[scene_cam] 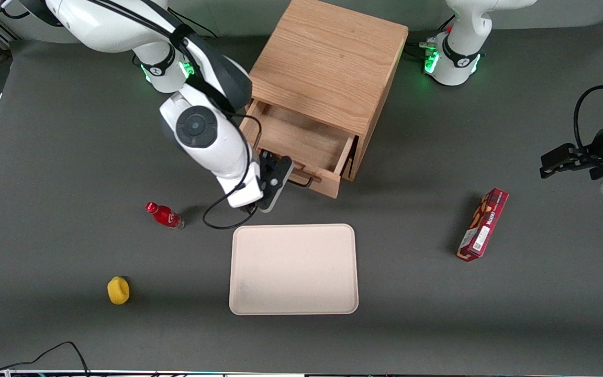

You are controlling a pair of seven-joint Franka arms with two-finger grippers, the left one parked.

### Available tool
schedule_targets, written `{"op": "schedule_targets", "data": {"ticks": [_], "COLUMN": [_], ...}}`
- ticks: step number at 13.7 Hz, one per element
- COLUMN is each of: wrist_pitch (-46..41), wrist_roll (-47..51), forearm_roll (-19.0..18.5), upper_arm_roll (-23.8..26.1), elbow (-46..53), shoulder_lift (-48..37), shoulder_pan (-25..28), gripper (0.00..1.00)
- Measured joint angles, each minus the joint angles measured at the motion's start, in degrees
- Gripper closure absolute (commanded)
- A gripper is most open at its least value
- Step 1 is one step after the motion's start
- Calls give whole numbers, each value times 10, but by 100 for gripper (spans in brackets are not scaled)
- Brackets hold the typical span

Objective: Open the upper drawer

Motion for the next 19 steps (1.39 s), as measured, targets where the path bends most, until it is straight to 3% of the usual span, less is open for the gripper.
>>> {"op": "schedule_targets", "data": {"ticks": [16,19], "wrist_pitch": [69,70], "wrist_roll": [-49,-49], "forearm_roll": [0,23], "upper_arm_roll": [-68,-70], "elbow": [27,34], "shoulder_lift": [4,3], "shoulder_pan": [-1,-3], "gripper": [0,0]}}
